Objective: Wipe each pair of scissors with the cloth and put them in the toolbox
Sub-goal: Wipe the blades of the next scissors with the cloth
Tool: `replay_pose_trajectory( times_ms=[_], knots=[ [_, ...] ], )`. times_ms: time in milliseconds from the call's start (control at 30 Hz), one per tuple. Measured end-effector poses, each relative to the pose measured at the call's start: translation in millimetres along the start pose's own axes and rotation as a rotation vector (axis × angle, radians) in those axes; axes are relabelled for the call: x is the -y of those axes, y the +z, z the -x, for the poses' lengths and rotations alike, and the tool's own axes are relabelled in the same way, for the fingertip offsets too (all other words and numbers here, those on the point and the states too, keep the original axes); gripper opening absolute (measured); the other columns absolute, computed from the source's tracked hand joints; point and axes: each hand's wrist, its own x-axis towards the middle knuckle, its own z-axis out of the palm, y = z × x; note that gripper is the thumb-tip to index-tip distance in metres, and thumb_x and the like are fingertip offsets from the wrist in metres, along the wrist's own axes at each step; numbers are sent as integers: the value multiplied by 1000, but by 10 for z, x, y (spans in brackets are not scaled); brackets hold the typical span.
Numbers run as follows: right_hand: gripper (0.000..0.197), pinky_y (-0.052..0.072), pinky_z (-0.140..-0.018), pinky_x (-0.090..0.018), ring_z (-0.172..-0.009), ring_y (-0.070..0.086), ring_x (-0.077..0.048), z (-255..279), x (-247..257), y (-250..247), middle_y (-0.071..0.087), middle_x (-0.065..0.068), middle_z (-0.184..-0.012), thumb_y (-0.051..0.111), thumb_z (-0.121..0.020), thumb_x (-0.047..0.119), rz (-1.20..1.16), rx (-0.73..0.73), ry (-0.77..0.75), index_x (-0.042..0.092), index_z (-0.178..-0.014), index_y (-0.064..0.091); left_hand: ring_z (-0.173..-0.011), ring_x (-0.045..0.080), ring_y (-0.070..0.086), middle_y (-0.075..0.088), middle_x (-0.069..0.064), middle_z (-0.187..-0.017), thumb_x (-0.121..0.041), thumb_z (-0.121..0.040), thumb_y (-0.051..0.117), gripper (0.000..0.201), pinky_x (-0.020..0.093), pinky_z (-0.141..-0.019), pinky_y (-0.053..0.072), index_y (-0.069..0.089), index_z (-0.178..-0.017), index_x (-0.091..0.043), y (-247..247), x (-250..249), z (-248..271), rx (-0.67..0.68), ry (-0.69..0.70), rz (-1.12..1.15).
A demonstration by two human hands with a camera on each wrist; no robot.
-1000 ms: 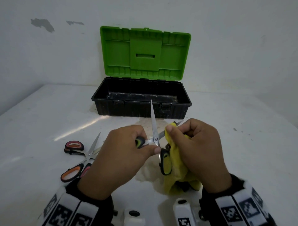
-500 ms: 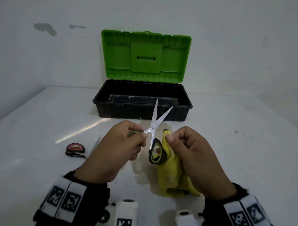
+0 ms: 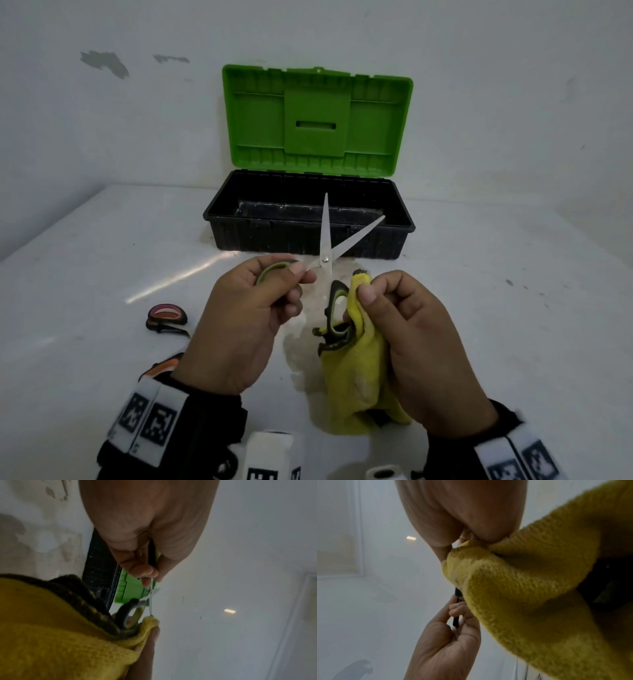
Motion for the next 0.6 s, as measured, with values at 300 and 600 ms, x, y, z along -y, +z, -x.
replay_pose_trajectory(
  times_ms=[300,600],
  knots=[
    [18,55,-76,-51,-76,66,-33,64,-102,142,70,-19,-84,69,-83,35,-7,-41,-8,18,-80,64,-62,9,54,67,0,-74,-35,-78,65,19,24,-56,41,68,-84,-17,196,45,60,-75,50,56],
    [26,58,-72,-33,-75,69,-15,155,-71,173,72,-1,-79,64,-75,44,190,11,-40,18,-81,66,-86,29,72,73,8,-90,-52,-97,46,33,47,-81,59,67,-81,-31,369,183,133,-296,107,-127]
  ],
)
